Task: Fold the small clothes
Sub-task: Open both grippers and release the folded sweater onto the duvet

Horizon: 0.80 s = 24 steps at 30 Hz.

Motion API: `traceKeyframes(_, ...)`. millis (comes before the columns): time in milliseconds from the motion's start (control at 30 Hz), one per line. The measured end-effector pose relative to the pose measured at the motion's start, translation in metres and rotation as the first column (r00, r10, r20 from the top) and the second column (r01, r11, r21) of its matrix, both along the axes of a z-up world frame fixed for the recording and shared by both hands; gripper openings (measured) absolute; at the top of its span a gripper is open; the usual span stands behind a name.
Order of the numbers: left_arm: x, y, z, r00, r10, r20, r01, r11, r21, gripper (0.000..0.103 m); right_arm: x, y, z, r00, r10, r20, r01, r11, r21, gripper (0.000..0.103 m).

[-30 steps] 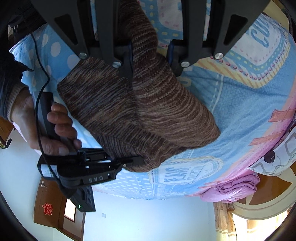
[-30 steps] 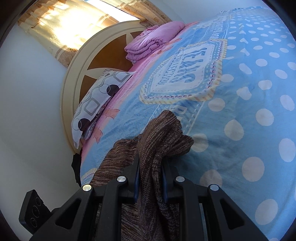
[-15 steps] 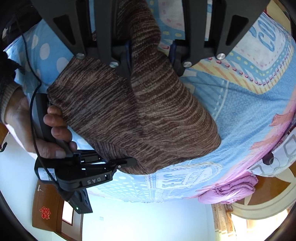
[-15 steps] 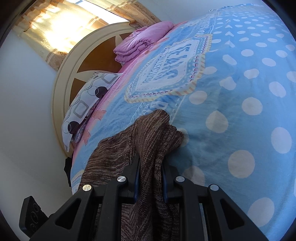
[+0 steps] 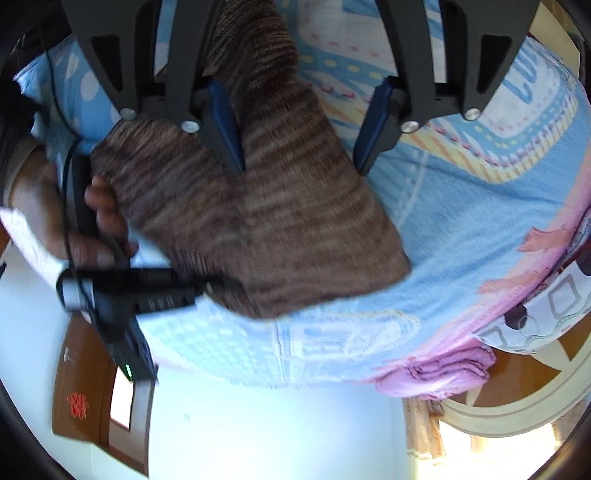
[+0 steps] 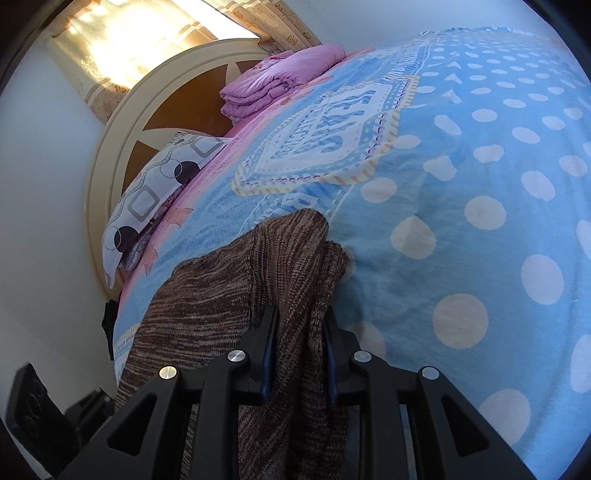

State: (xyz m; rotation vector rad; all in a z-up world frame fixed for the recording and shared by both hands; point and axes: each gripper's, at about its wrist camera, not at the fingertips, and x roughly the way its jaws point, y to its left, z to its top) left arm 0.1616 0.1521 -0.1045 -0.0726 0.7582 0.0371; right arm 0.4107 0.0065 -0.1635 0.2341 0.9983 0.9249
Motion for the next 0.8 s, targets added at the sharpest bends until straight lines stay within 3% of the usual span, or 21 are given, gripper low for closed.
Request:
traceKeyframes(100, 0.002, 0.010, 0.007, 0.998, 0.044, 0.035, -0.045, 0.998, 0.033, 0.075, -0.005, -0.013, 0.005, 1.000, -0.021, 0.010, 0.021, 1.000, -0.006, 0.038)
traceKeyframes(300, 0.017, 0.017, -0.014, 0.997, 0.073, 0.011, -0.073, 0.997, 0.040, 0.082, -0.045, -0.044, 0.022, 1.000, -0.029, 0.007, 0.029, 0.999, 0.044, 0.039)
traceKeyframes(400, 0.017, 0.012, -0.019, 0.996, 0.073, 0.041, -0.076, 0.994, 0.073, 0.088, -0.082, -0.045, 0.032, 0.993, -0.015, 0.118, 0.015, 1.000, -0.006, 0.039)
traceKeyframes(533, 0.015, 0.008, -0.018, 0.995, 0.090, 0.036, -0.092, 0.994, 0.063, 0.090, -0.120, -0.034, 0.023, 0.979, 0.008, 0.205, 0.039, 0.974, -0.224, 0.039)
traceKeyframes(567, 0.014, 0.007, -0.016, 0.995, 0.088, 0.039, -0.091, 0.993, 0.078, 0.090, -0.127, -0.035, 0.020, 0.975, 0.023, 0.219, 0.032, 0.969, -0.244, 0.037)
traceKeyframes(600, 0.014, 0.007, -0.016, 0.995, 0.088, 0.042, -0.092, 0.991, 0.093, 0.090, -0.133, -0.036, 0.019, 0.973, 0.035, 0.230, 0.026, 0.966, -0.257, 0.016)
traceKeyframes(633, 0.013, 0.005, -0.015, 0.995, 0.090, 0.046, -0.094, 0.990, 0.108, 0.090, -0.140, -0.038, 0.021, 0.963, 0.041, 0.265, 0.033, 0.963, -0.267, 0.008)
traceKeyframes(733, 0.013, -0.001, -0.012, 0.994, 0.096, 0.053, -0.102, 0.987, 0.122, 0.090, -0.140, -0.053, 0.032, 0.953, 0.014, 0.301, 0.059, 0.972, -0.229, 0.007)
traceKeyframes(800, 0.014, -0.004, -0.014, 0.994, 0.095, 0.051, -0.102, 0.984, 0.146, 0.099, -0.137, -0.056, 0.037, 0.942, 0.012, 0.336, 0.085, 0.958, -0.273, 0.006)
